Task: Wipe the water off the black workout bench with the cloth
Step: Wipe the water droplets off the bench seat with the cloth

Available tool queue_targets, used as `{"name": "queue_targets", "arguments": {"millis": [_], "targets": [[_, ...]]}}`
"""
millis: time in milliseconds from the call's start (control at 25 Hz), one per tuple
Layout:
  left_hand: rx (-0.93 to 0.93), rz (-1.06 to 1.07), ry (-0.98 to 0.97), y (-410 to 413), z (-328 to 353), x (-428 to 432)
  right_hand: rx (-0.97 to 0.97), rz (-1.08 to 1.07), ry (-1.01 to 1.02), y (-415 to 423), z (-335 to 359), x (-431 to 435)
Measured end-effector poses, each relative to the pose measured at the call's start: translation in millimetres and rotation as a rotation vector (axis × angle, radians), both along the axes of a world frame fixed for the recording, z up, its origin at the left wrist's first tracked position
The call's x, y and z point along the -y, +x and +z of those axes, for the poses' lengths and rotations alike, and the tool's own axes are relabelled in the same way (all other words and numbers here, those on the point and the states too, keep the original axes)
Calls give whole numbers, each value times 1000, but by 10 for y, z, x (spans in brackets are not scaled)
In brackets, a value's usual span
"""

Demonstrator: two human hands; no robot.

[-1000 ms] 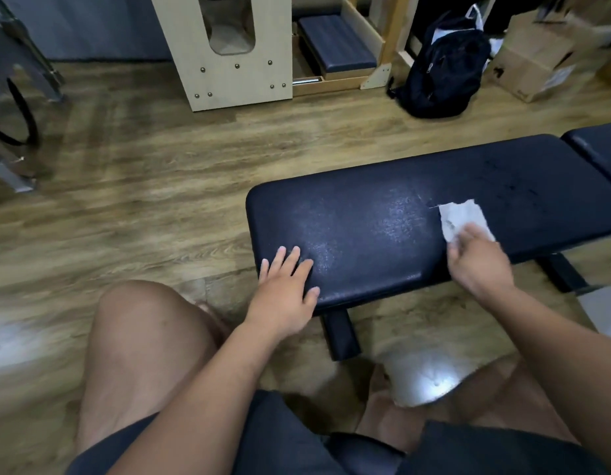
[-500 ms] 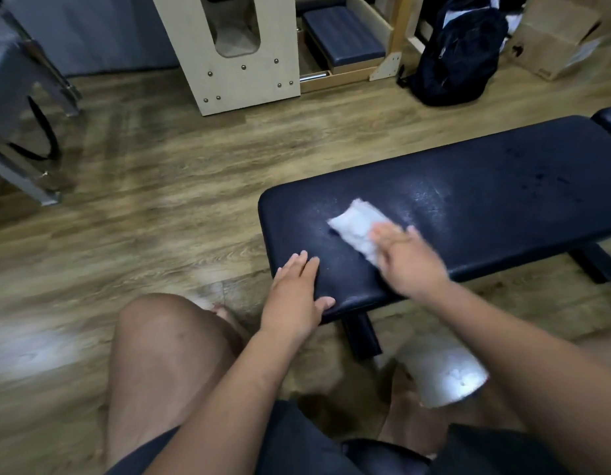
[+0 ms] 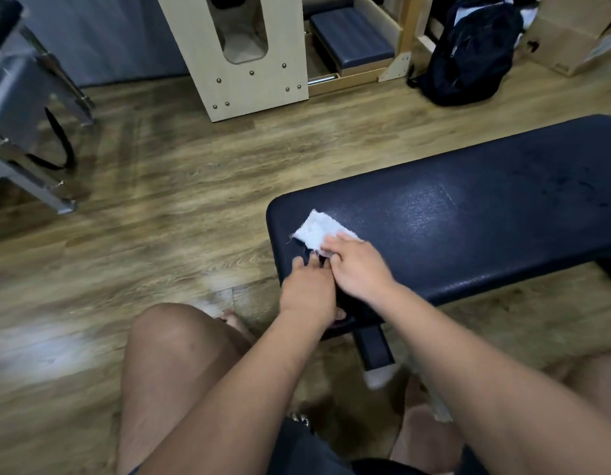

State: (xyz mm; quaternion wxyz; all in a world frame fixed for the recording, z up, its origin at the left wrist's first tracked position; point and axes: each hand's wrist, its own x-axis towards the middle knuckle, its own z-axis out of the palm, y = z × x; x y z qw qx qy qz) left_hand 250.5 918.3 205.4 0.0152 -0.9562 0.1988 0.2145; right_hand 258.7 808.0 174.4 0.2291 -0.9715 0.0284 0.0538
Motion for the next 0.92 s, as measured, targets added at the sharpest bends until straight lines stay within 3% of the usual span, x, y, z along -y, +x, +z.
{"name": "queue_targets", "arguments": {"millis": [80,160,320,440,520,640,760,840,920], "targets": [[12,-44,30,-11,-15,-51,-14,142,-69,77,6,237],[-11,-28,63,-25,6,-40,-22,140,-197,57,-30,792],[-27,-26,132,-8,64,83,-65,-339,-354,36,135,2085],[5,-51,154,83,149,148,-86,-538,-334,124,290,2058],[18,-86,176,117,224,249,-52,-452,-285,275,221,1454],[50,-104,174,112,262,310,-40,-79,-140,544,125,313],[41,-73,153,97,226,203,-1,283,-193,668,130,282],[23,-82,184,116,202,172,8,256,-373,720,46,930],[1,-77,209,115,177,207,-26,-40,-516,713,44,1753]]}}
